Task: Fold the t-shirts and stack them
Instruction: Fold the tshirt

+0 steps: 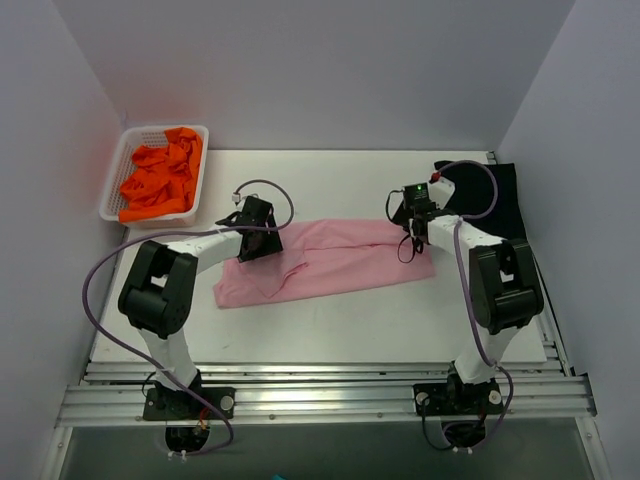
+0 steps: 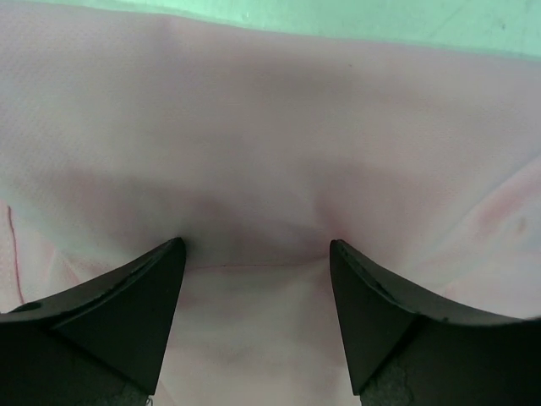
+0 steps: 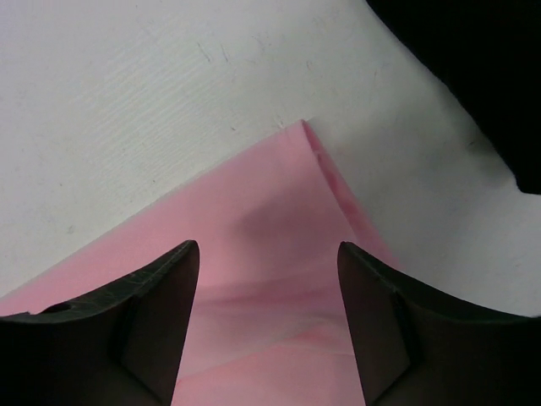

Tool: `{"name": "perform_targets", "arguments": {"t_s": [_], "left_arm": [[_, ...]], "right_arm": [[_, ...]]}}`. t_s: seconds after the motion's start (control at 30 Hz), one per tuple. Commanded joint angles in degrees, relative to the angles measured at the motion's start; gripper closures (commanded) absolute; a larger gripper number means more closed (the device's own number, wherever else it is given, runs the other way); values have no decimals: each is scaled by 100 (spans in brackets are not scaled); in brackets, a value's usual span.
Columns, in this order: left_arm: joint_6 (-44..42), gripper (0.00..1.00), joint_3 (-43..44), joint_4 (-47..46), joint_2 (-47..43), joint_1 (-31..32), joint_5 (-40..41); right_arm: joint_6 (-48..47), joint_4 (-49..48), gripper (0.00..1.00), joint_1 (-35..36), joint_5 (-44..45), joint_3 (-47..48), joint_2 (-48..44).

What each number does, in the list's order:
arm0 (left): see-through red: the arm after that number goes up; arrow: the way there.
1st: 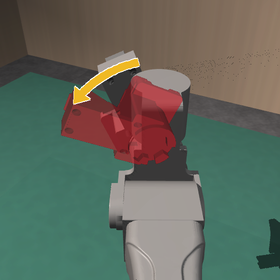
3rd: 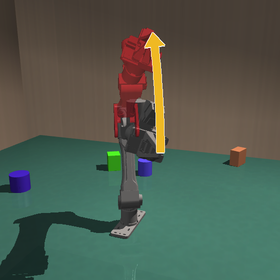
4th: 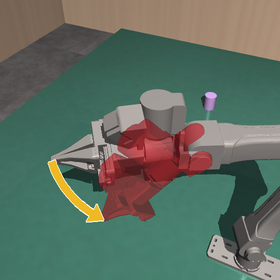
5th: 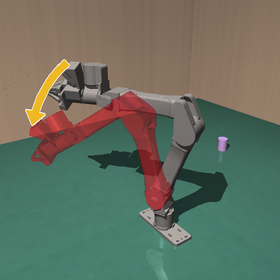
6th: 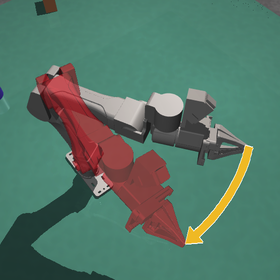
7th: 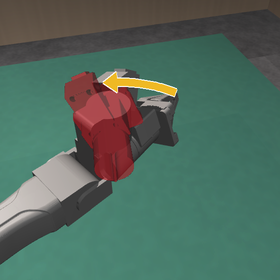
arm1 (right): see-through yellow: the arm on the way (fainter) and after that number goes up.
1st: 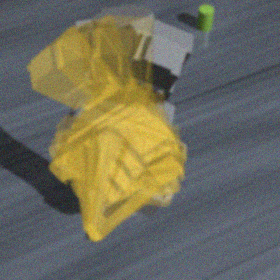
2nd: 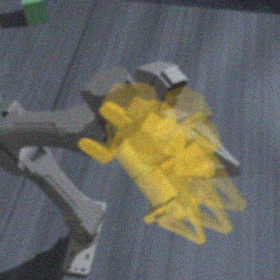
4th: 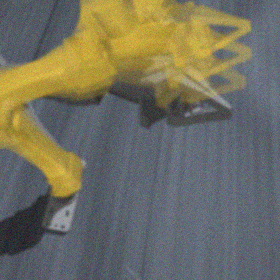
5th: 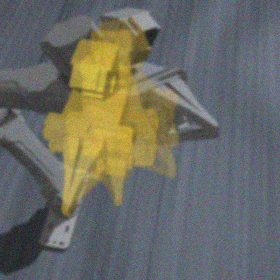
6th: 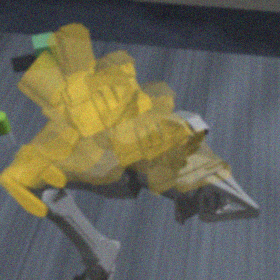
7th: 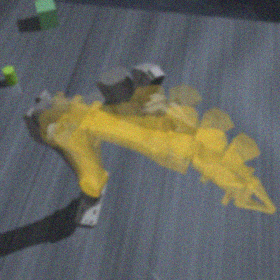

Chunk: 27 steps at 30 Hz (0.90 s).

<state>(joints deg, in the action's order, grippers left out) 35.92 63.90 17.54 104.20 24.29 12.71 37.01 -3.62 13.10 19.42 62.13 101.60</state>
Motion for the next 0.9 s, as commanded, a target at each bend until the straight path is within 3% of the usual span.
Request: {"name": "perform_targets", "arguments": {"t_s": [0.0, 0.03, 0.07, 0.1, 0.13, 0.17, 0.4, 0.5, 0.67, 0.87], "left_arm": [[38, 22, 316, 21, 494, -161, -216], [38, 23, 421, 13, 565, -188, -251], [12, 28, 474, 13, 627, -206, -295], [11, 31, 518, -5, 741, -232, -382], [11, 35, 571, -14, 794, -293, -427], [11, 47, 702, -22, 847, -320, -488], [-199, 91, 2151, 522, 1716, -496, -963], [-287, 96, 3272, 1048, 2366, -522, -1086], [-454, 96, 4962, 1925, 3298, -575, -1262], [-542, 96, 7476, 2989, 4851, -654, -1482]], "right_arm": [[-10, -244, 40, -18, -69, -113, 96], [7, -271, 47, -18, -200, -122, 149], [8, -306, 65, -18, -271, -122, 280], [8, -315, 72, -18, -316, -122, 342], [42, -341, 94, -27, -438, -139, 482], [69, -367, 100, -18, -500, -157, 544], [350, -552, 100, 254, -703, -675, 624], [464, -508, 100, 508, -589, -1000, 387], [780, -473, 100, 1114, -632, -1589, -280], [1518, -333, 100, 2362, -492, -2327, -1186]]}}
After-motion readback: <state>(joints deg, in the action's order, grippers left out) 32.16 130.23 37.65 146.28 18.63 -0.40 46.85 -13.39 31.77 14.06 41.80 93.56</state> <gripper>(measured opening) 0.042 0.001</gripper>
